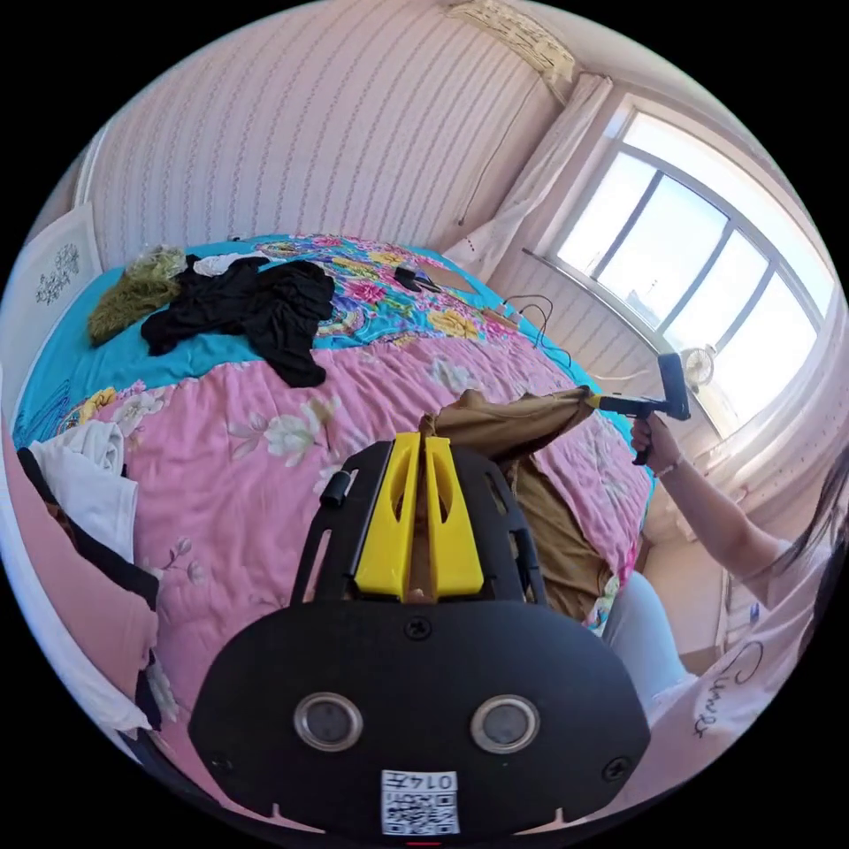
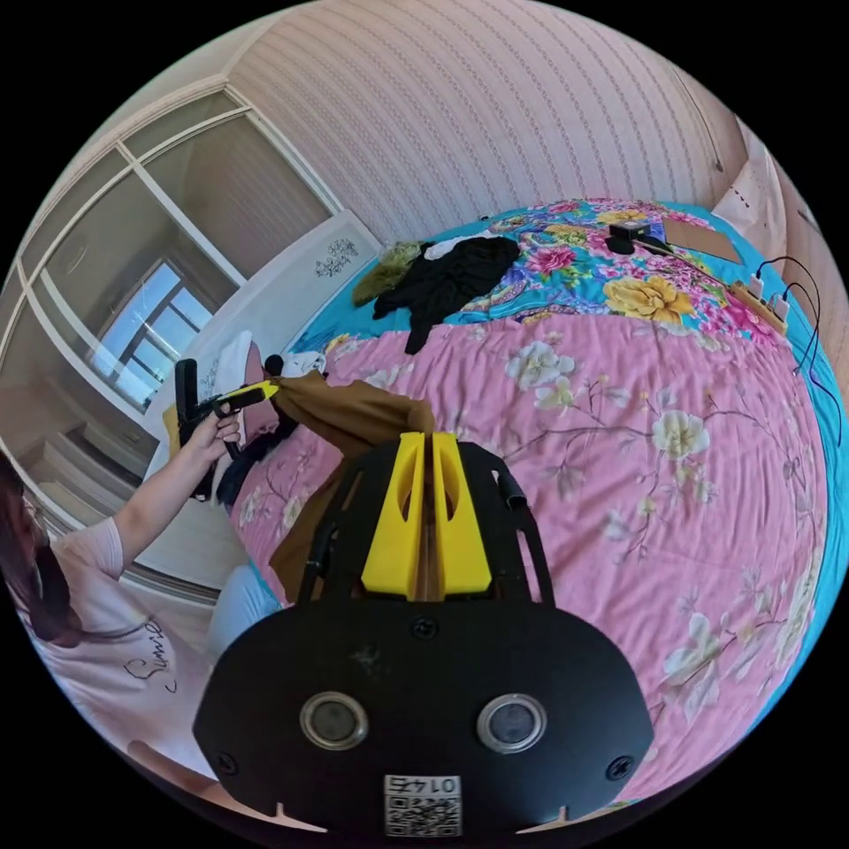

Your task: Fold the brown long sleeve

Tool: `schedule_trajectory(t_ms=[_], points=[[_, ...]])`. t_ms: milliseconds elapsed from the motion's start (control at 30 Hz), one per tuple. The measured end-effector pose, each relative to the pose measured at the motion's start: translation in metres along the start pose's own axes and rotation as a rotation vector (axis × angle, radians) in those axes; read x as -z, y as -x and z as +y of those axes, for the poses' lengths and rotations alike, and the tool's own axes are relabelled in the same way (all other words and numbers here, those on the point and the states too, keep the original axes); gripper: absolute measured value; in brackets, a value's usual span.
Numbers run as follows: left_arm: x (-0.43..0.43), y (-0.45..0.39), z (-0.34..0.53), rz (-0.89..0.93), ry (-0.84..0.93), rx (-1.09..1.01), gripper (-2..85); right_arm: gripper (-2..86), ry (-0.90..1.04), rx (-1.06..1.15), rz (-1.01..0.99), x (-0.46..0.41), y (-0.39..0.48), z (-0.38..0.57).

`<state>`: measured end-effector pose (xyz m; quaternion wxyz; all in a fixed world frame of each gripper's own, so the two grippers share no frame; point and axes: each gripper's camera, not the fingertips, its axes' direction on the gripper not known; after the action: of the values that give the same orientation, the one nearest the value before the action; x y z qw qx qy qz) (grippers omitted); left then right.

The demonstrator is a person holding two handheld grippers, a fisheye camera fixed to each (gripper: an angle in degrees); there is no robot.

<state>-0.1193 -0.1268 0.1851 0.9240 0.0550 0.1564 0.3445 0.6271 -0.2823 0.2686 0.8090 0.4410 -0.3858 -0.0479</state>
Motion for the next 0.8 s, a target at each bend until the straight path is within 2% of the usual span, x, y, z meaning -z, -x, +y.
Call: schedule_trajectory(t_ms=[133,300,367,467,533,667,800], points=[[-0.005,-0.033,0.094,0.006,0.109,-0.090,-1.0,0.6,0.082,-0.013,-0.046,-0.022,0.014,0.110],[-0.029,-0.054,0.183,0.013,0.212,-0.042,-1.0,0.4,0.205,-0.098,-0.020,-0.063,0.023,0.212],[-0.041,-0.052,0.211,-0.049,0.245,0.016,-1.0,0.3,0.207,-0.155,-0.023,-0.074,0.023,0.240],[-0.040,-0.037,0.234,-0.082,0.243,0.186,-0.9,0.3,0.171,-0.211,-0.013,-0.067,0.022,0.255],[-0.025,-0.034,0.238,-0.065,0.165,0.225,-0.8,0.4,0.147,-0.218,0.054,-0.055,0.027,0.255],[-0.021,-0.057,0.225,-0.029,0.089,0.142,1.6,2.2,0.041,-0.078,0.048,-0.044,0.068,0.224],[-0.067,-0.089,0.213,0.025,0.167,0.059,7.4,7.5,0.152,0.010,0.058,-0.105,0.098,0.190]])
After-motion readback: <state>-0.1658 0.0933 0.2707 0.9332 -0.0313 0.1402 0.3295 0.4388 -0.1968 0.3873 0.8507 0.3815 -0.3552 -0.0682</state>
